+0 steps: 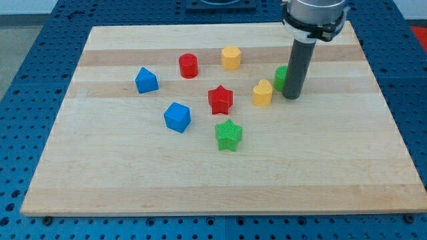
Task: Slide the green star towards the green circle
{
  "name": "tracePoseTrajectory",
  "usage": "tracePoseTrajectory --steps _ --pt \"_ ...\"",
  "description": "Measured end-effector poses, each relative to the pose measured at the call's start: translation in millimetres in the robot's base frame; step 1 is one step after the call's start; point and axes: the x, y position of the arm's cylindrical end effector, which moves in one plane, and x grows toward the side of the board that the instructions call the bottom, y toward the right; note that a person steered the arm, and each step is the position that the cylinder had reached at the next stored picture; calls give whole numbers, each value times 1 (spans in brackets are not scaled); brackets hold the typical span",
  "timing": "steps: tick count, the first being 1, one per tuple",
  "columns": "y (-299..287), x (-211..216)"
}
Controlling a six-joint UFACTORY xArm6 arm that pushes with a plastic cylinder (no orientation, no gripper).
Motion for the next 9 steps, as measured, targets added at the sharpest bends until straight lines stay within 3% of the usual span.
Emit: tracePoseTrajectory --steps 3,4,5,6,7,8,9 --pt "5 -9" --pt "24 6" --pt "30 58" --pt "0 118" --pt "-83 139" --pt "-148 137" --pt "-153 120"
